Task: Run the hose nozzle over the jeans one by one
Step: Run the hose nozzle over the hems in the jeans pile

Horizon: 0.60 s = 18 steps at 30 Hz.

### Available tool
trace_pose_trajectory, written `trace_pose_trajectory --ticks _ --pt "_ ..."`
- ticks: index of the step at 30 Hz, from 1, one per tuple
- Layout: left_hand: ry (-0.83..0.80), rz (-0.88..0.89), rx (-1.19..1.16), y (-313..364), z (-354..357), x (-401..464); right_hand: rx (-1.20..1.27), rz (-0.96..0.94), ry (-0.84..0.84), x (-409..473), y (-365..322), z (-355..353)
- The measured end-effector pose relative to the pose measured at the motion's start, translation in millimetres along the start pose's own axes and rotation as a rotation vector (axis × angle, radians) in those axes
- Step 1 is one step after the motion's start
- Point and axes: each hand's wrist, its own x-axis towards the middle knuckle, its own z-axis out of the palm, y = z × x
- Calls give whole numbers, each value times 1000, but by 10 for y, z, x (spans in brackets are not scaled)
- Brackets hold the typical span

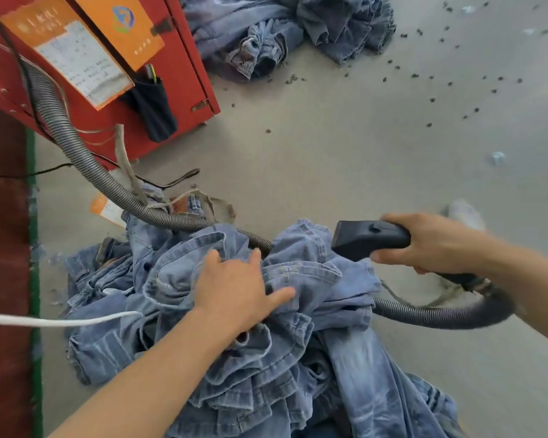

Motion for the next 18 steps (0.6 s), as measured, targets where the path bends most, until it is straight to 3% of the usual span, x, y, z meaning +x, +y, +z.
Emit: trace_pose_trajectory --ticks 2,8,13,16,18 --pt "107 57 105 66 128 -44 57 -18 -71 45 27 47" --pt "442 160 -24 -40 433 -149 67 -30 -208 136 38 55" --pt "525 145 -40 -43 470 -133 8 -58 -385 106 -174 166" --pt "509 142 -57 -34 463 -149 -156 -111 -312 122 -436 384" --pt "502 131 -54 -29 449 -162 -247 -113 -140 176 -595 550"
